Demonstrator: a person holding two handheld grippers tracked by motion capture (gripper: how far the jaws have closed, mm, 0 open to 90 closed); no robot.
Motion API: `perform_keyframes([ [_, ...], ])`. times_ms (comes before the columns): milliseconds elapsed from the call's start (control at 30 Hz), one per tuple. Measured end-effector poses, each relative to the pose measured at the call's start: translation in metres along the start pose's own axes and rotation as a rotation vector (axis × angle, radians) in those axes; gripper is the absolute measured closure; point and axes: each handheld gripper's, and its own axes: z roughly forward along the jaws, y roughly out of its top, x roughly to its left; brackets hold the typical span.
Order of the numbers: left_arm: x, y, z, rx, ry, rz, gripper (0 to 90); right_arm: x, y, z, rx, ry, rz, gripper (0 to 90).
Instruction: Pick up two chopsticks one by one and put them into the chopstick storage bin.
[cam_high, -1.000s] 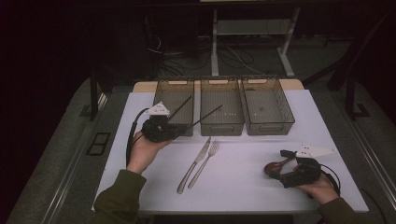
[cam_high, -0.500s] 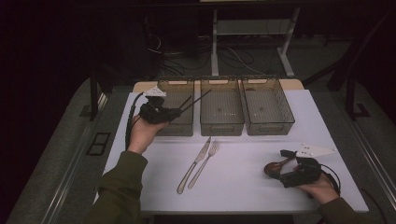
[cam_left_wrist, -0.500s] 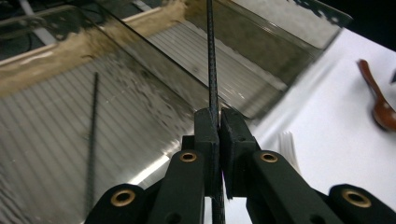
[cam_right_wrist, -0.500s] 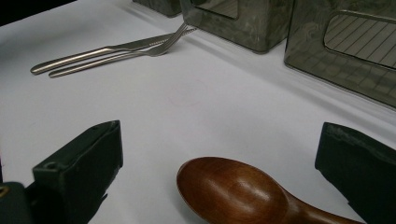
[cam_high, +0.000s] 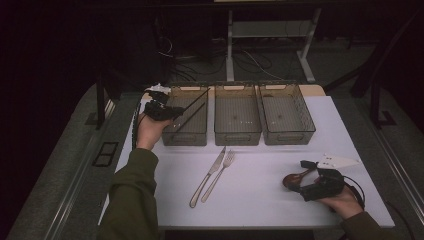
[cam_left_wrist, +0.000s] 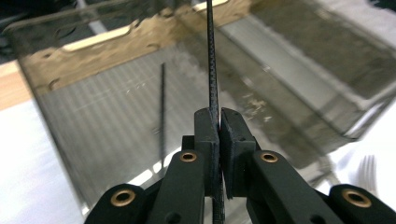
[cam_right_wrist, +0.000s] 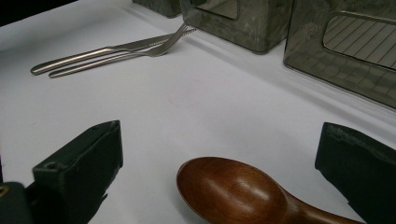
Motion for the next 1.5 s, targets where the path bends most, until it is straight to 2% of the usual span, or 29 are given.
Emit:
perform_keyframes([
  [167,0.009,-0.003,0.007,0.045,0.031,-0.010,85.0,0.000,0.000,0.000,-0.001,0.000,-0.001,0.4],
  [367,0.013,-0.006,0.016,0.088,0.064,-0.027,85.0,0.000,0.000,0.000,-0.001,0.001,-0.002,0.3],
  [433,0.013,-0.005,0.020,0.099,0.069,-0.027,85.0,0.000,0.000,0.000,-0.001,0.001,-0.001,0.3],
  [667,0.009,-0.002,0.031,0.159,0.077,0.010,84.9,0.000,0.000,-0.001,-0.003,0.002,0.000,0.3],
  [733,0.007,-0.002,0.035,0.167,0.082,0.003,84.8,0.000,0.000,-0.001,-0.003,0.002,0.001,0.3],
  [900,0.007,-0.003,0.039,0.181,0.066,-0.007,84.1,0.000,0.000,-0.001,-0.004,0.003,-0.001,0.3],
  [1133,0.007,-0.002,0.037,0.160,0.060,-0.010,77.3,0.000,0.000,-0.001,-0.004,0.004,-0.004,0.3],
  [1267,0.005,0.000,0.033,0.132,0.052,-0.010,74.6,0.000,0.000,-0.001,-0.003,0.004,-0.002,0.3],
  [1367,0.003,0.001,0.029,0.097,0.037,-0.009,72.3,0.000,0.000,-0.001,-0.002,0.004,-0.002,0.3],
  [1467,0.002,0.003,0.022,0.073,0.006,0.022,66.4,0.000,0.000,-0.001,-0.003,0.002,-0.001,0.3],
  [1500,0.000,0.003,0.020,0.065,-0.003,0.016,64.7,0.000,0.000,-0.001,-0.003,0.003,0.001,0.3],
])
